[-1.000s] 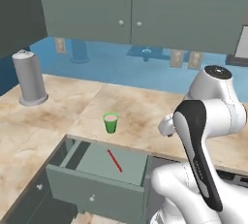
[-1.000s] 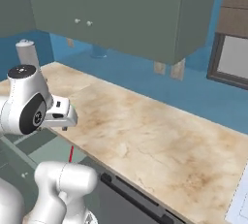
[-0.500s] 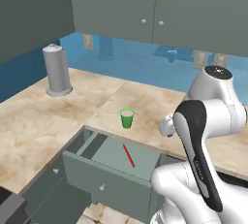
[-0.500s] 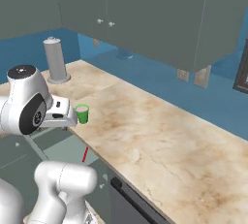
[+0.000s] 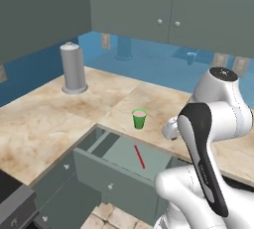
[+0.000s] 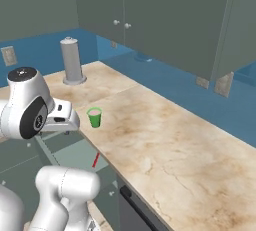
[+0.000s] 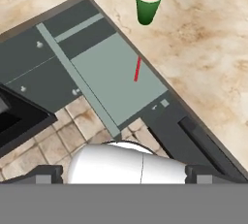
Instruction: Pick up the straw from the left drawer and put it inside the smoothie cup.
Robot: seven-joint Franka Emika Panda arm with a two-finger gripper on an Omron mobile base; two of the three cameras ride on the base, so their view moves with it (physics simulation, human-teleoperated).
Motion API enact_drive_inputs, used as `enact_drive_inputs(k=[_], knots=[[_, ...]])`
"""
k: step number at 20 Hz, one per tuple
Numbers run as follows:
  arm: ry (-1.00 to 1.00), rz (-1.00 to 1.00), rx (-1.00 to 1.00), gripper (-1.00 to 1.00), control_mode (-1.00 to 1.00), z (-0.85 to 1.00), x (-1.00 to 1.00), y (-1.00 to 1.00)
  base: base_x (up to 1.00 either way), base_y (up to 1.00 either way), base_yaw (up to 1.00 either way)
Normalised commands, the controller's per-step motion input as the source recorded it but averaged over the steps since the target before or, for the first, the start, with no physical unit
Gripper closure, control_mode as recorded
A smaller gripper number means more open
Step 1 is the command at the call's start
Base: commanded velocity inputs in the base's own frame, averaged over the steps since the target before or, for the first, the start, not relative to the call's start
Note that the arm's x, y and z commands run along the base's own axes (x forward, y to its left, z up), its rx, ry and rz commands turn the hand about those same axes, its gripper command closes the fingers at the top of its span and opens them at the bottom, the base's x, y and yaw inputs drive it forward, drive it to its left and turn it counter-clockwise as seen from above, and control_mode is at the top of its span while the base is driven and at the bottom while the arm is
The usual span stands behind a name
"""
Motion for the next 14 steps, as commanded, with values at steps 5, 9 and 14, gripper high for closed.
enact_drive_inputs(k=[5, 9, 14], knots=[[0.00, 0.00, 0.00, -1.00, -1.00, -0.01, 0.00, 0.00, -0.01, -0.06, 0.03], [-0.02, 0.00, 0.00, -1.00, -1.00, -0.03, 0.00, 0.00, 0.00, 0.00, 0.00], [-0.03, -0.06, 0.00, -1.00, -1.00, -0.27, 0.00, 0.13, 0.00, 0.00, 0.00]])
